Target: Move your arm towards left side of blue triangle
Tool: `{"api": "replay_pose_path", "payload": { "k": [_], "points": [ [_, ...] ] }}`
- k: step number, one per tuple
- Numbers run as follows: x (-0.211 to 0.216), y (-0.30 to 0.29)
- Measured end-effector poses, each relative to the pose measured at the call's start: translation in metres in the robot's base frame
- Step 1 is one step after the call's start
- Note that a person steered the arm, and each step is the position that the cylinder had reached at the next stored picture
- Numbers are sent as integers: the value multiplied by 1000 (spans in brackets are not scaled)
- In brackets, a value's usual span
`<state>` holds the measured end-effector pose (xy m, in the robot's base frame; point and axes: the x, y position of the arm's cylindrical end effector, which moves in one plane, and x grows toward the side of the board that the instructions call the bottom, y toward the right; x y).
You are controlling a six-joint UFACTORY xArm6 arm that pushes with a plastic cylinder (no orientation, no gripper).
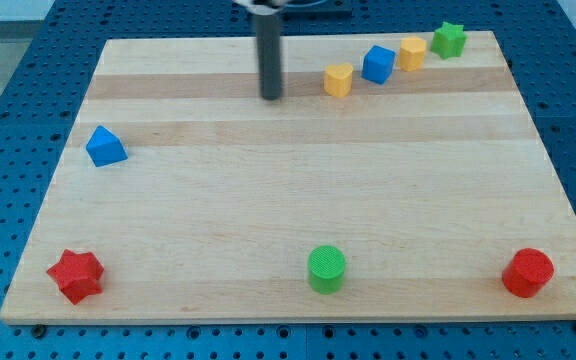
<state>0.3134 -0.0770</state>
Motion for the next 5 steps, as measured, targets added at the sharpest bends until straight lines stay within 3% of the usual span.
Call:
{"api": "replay_pose_path", "payload": {
  "k": [2,3,4,5],
  "points": [
    [-9,-185],
    [-6,-227],
    [27,-228],
    [111,-228]
  ]
}}
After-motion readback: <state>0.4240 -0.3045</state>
